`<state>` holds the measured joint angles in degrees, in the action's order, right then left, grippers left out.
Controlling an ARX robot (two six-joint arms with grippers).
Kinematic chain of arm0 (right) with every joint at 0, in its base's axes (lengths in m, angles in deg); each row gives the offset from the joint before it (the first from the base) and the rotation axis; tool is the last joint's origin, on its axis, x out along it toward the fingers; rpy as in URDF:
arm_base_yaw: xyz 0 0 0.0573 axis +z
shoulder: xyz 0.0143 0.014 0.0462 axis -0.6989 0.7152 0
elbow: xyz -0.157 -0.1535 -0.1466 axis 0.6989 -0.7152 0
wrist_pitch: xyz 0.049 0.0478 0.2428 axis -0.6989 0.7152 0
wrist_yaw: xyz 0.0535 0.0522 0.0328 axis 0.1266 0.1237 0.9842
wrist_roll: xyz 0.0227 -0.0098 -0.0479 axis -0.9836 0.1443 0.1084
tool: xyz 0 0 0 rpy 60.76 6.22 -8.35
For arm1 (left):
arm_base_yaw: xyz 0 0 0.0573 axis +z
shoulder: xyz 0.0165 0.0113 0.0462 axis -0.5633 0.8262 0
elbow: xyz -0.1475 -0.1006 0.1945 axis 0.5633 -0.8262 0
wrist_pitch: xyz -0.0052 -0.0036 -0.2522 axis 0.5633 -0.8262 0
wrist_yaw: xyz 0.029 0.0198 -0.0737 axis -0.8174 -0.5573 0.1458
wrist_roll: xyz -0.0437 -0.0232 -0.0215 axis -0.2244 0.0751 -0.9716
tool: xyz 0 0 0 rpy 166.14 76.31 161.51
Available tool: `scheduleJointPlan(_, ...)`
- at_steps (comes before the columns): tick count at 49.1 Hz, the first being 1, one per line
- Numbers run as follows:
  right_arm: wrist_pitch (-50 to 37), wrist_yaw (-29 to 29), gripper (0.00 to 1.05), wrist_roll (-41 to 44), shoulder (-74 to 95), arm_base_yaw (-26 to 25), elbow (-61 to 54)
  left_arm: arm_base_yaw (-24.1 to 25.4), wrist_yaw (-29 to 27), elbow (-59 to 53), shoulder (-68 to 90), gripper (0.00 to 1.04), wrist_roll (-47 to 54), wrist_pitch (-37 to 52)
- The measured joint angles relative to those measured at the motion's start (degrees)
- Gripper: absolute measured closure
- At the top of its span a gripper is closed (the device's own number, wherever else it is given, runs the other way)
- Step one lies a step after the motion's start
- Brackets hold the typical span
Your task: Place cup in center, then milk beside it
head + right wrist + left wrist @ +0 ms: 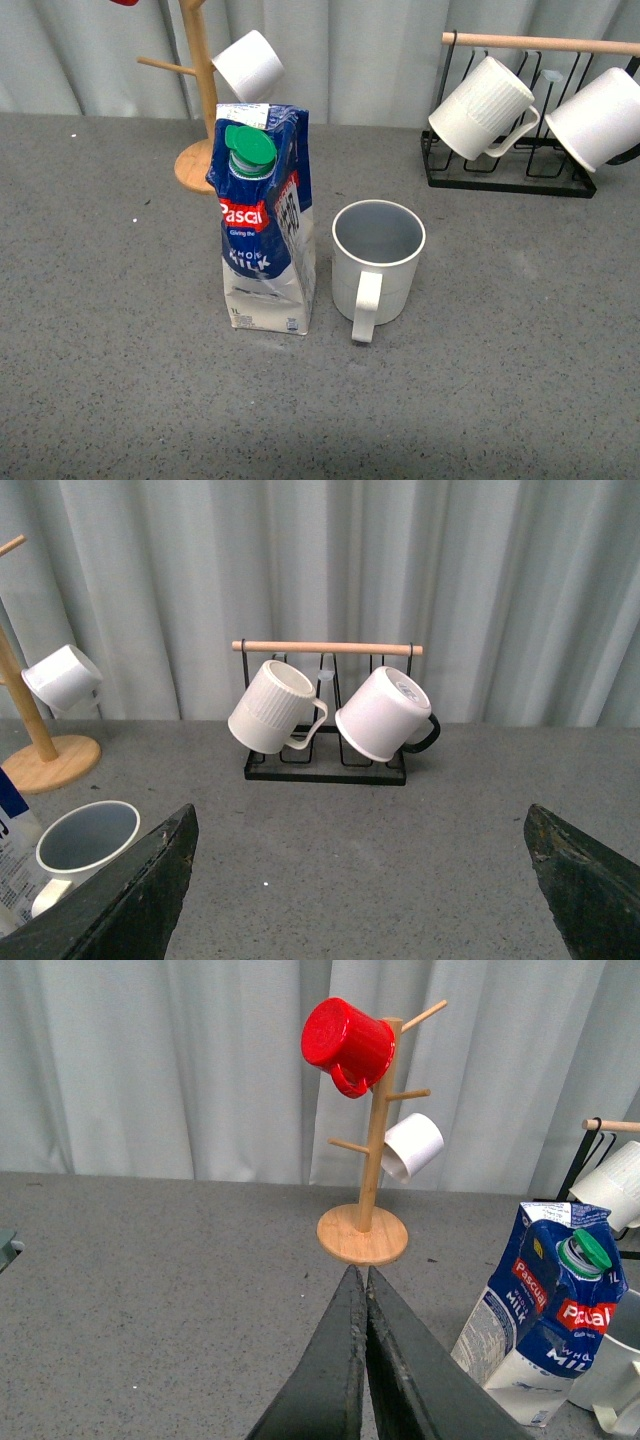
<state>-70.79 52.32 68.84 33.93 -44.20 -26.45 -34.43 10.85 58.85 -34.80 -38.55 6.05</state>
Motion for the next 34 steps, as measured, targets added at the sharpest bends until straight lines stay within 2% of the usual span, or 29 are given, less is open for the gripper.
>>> scheduleJointPlan(9, 0.0, 0.0, 0.09, 0.0, 0.0, 0.0, 0.0, 0.0, 0.0, 0.0, -2.8, 1.01, 0.0, -2.9)
scheduleJointPlan(13, 0.0, 0.0, 0.09, 0.0, 0.0, 0.0, 0.0, 0.0, 0.0, 0.0, -10.6, 1.01, 0.0, -12.1)
scheduleJointPlan(18, 0.0, 0.0, 0.09, 0.0, 0.0, 0.0, 0.0, 0.0, 0.0, 0.0, -12.3, 1.01, 0.0, -12.7)
scheduleJointPlan(19, 0.0, 0.0, 0.09, 0.0, 0.0, 0.0, 0.0, 0.0, 0.0, 0.0, -12.3, 0.98, 0.0, -12.7)
scheduleJointPlan(34, 0.0, 0.0, 0.09, 0.0, 0.0, 0.0, 0.0, 0.0, 0.0, 0.0, -12.4, 0.29, 0.0, -12.8)
